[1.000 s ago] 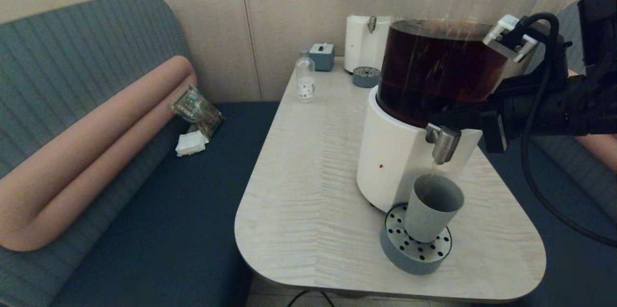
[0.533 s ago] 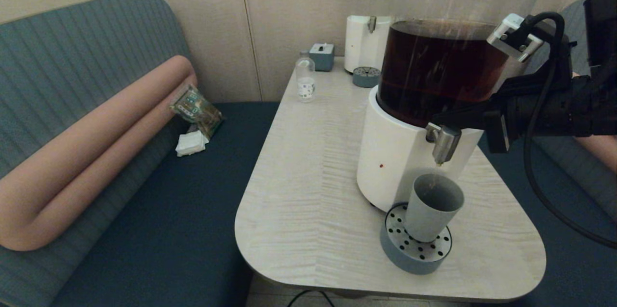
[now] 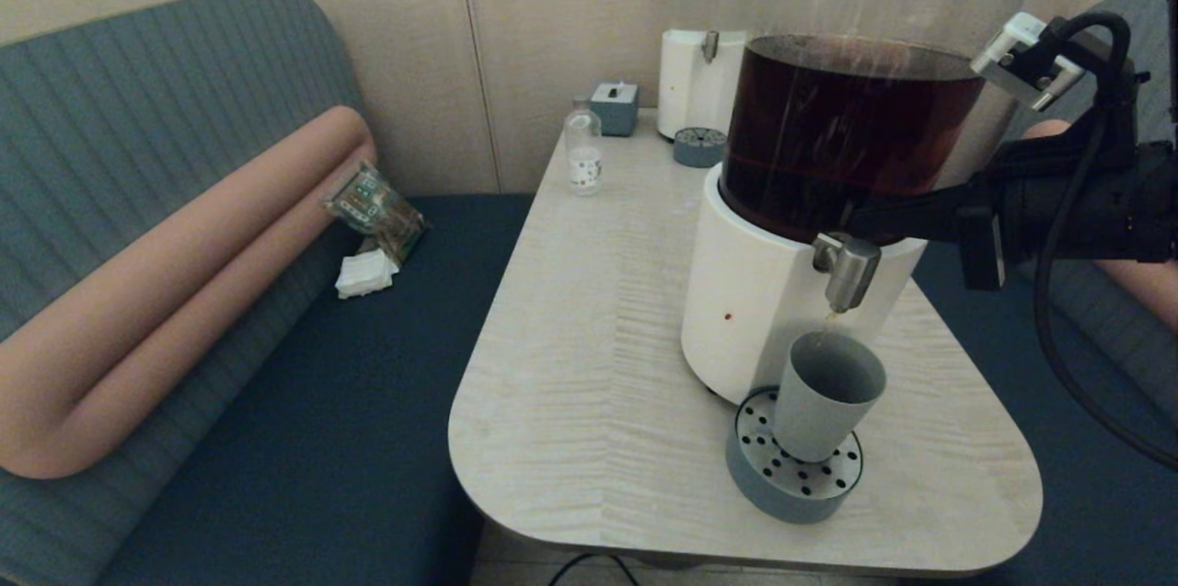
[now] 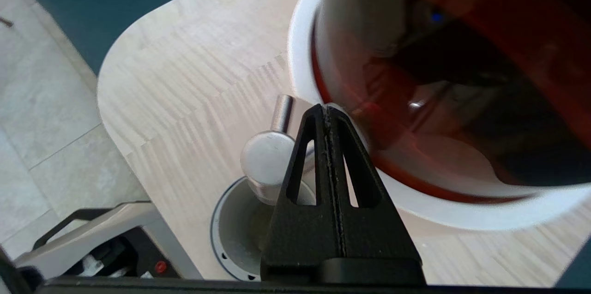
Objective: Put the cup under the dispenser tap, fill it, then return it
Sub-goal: Turn on the faucet, then turn off the faucet
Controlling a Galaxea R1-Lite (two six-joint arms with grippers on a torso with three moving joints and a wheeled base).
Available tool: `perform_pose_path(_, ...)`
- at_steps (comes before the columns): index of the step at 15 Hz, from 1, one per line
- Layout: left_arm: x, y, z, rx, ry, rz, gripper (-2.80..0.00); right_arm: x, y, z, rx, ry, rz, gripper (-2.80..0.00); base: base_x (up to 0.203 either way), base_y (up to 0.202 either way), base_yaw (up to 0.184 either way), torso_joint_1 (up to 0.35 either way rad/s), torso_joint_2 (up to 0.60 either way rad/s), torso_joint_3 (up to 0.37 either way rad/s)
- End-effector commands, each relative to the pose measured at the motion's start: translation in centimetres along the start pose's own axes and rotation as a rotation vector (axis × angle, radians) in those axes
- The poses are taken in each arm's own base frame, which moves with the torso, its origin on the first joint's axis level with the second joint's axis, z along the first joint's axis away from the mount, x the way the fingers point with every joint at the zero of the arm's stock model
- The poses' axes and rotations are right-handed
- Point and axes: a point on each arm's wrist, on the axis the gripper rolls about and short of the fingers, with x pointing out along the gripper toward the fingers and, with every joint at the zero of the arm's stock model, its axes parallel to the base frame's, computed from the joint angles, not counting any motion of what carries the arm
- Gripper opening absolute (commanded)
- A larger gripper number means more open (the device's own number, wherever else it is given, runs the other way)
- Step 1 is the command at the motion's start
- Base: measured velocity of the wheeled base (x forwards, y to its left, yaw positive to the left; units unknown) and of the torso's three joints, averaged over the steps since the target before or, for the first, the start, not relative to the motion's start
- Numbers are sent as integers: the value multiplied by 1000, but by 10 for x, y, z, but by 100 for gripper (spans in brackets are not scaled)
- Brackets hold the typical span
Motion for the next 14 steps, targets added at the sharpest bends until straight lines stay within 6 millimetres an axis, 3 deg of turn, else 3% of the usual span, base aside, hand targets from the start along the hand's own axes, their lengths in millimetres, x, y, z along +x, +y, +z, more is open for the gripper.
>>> perform_pose_path(1, 0, 0, 0, -1, 2, 1, -280, -6, -1, -1, 2, -4, -13, -280, 0, 0, 0, 0, 0, 0)
perform_pose_path(8, 0, 0, 0, -1, 2, 1, -280, -36, -1, -8, 17, -23, -73, -280, 0, 0, 0, 0, 0, 0)
perform_pose_path(14, 0, 0, 0, -1, 2, 1, -280, -91, 7, -27, 48, -52, -216, -280, 0, 0, 0, 0, 0, 0)
